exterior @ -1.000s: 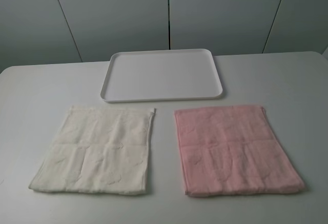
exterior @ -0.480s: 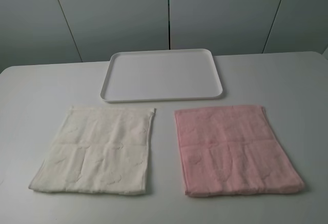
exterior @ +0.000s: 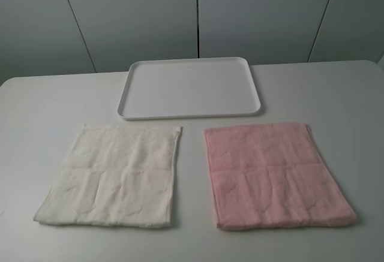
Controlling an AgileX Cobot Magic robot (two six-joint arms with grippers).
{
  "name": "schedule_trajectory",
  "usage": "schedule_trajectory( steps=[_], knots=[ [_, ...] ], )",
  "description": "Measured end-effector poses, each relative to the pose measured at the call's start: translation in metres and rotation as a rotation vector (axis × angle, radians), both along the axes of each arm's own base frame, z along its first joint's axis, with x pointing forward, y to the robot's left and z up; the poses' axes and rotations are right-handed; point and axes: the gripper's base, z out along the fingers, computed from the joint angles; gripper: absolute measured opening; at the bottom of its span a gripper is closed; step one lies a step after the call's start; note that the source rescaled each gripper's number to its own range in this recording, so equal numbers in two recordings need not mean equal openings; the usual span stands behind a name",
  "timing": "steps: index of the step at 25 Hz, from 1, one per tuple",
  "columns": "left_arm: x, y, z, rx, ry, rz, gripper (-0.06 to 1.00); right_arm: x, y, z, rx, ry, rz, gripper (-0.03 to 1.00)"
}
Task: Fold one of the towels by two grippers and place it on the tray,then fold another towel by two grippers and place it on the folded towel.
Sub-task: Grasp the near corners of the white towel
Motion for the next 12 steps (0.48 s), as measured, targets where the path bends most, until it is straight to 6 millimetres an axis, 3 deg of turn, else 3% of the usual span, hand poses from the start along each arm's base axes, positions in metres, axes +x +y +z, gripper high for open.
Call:
schedule_trajectory(
  steps=[12],
  knots=[
    [0.0000,0.0000,0.0000,-0.002,0.000,0.001,0.99,0.0000,0.0022,0.0001,0.022,0.000,0.015,1.00]
  ],
)
